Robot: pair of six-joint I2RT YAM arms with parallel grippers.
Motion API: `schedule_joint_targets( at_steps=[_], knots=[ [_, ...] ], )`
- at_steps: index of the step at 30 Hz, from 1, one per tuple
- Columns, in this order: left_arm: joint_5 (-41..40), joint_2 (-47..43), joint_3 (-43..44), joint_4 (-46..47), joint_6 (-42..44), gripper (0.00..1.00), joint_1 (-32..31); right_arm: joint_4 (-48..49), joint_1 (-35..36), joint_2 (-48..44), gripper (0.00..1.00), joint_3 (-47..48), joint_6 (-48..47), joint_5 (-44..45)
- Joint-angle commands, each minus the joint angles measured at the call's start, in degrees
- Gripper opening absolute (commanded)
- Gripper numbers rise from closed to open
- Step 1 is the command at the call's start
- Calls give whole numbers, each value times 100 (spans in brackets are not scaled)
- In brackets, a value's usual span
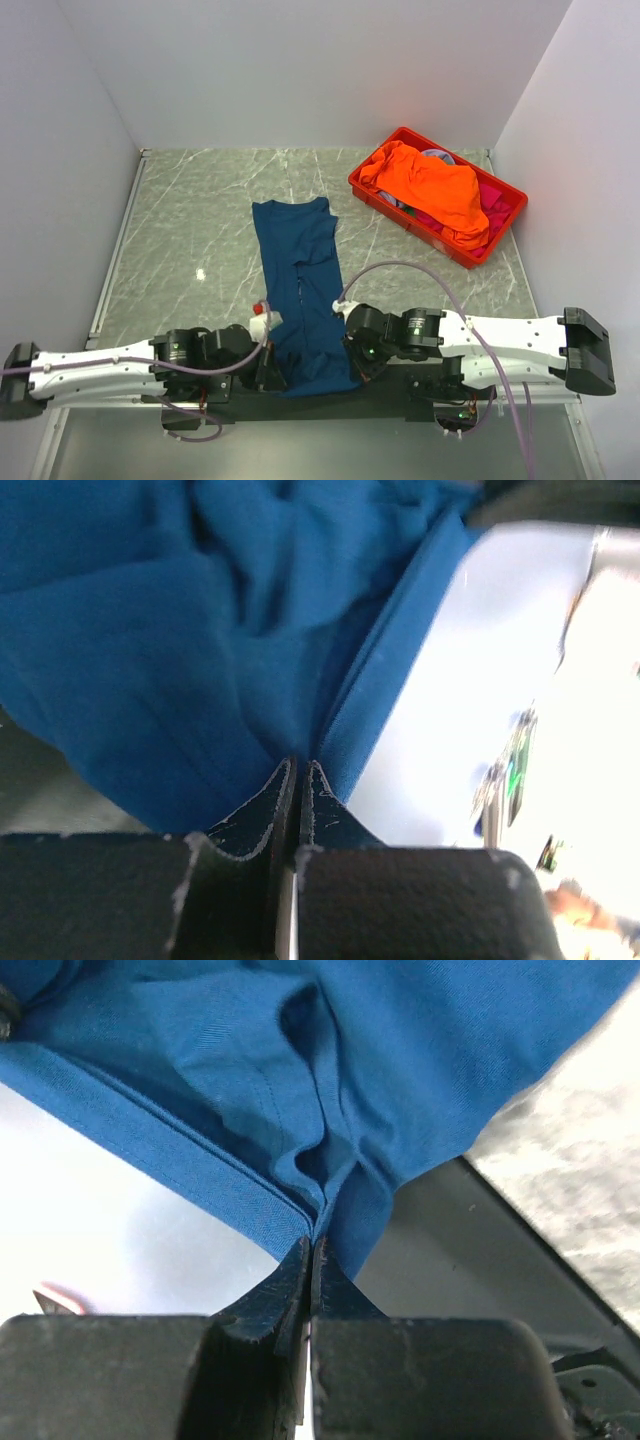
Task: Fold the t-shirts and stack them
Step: Fold the tshirt
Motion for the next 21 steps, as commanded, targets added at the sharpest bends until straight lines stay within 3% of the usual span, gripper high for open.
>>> schedule_joint_targets(
  at_steps=[1,7,8,9,11,14,15,17,19,21],
  knots=[
    [69,393,299,613,45,1,-517,-299,209,-110,0,100,79,-156],
    [245,939,439,1054,116,4,-1185,-176,447,-31,0,-85,44,-518],
    [202,1000,466,1054,107,11,-1255,-176,447,13,1,-86,44,-500],
    [149,1001,483,1028,72,41,-1282,-167,465,4,6,-68,53,-474],
    [9,870,571,967,89,59,-1344,-237,465,-57,19,28,53,-325],
    [-360,537,807,687,133,78,-1353,-342,456,-206,49,195,105,-97],
    [-788,465,878,398,160,94,-1353,-447,465,-250,55,248,123,165],
    [-1402,377,1089,98,134,99,-1353,-457,395,-364,66,424,176,553],
    [-2429,508,1195,-96,169,99,-1318,-291,211,-365,68,546,150,1019],
    [-2838,1025,1441,-211,203,99,-968,183,-228,-304,68,591,36,1125]
  ],
)
